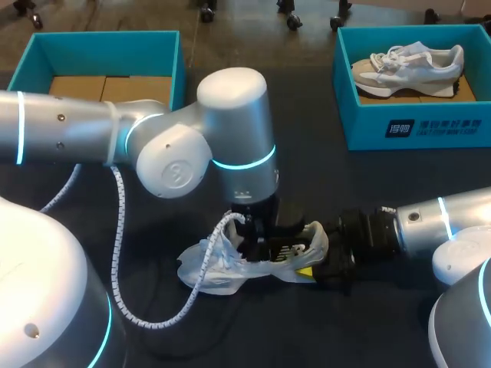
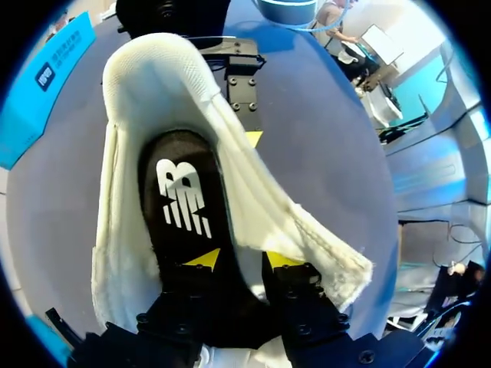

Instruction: Take the shoe out of the shoebox, open the shoe tongue, remove and reinsert the insole, then place the shoe into the shoebox

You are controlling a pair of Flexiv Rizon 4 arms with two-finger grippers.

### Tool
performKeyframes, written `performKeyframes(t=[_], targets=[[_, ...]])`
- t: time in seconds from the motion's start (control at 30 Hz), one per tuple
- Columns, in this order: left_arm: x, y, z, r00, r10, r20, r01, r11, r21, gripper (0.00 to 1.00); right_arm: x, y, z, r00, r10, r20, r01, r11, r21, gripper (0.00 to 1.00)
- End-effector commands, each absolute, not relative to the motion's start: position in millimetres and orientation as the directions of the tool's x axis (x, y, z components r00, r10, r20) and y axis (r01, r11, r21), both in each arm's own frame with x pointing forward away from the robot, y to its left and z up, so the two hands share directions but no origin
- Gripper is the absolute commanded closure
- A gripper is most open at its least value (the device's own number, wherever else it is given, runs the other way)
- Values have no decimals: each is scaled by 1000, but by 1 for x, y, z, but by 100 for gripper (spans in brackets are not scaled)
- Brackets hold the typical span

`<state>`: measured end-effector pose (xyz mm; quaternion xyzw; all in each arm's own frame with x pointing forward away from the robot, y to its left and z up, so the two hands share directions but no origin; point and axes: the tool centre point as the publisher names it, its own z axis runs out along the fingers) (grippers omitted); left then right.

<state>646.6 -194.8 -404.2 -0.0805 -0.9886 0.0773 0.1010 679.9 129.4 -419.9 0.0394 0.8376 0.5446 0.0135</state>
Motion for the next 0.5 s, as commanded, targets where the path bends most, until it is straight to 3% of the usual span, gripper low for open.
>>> performKeyframes(t=[0.03, 0.3, 0.5], targets=[[645, -198, -414, -976, 158, 146, 136, 979, -152, 65, 681, 131, -421, -996, 83, 20, 52, 406, 913, 100], [663, -198, -422, -996, 81, 43, 75, 990, -118, 71, 681, 131, -421, -996, 83, 20, 52, 406, 913, 100], [673, -200, -414, -999, 37, -2, 37, 993, -111, 81, 681, 131, -421, -996, 83, 20, 52, 406, 913, 100]])
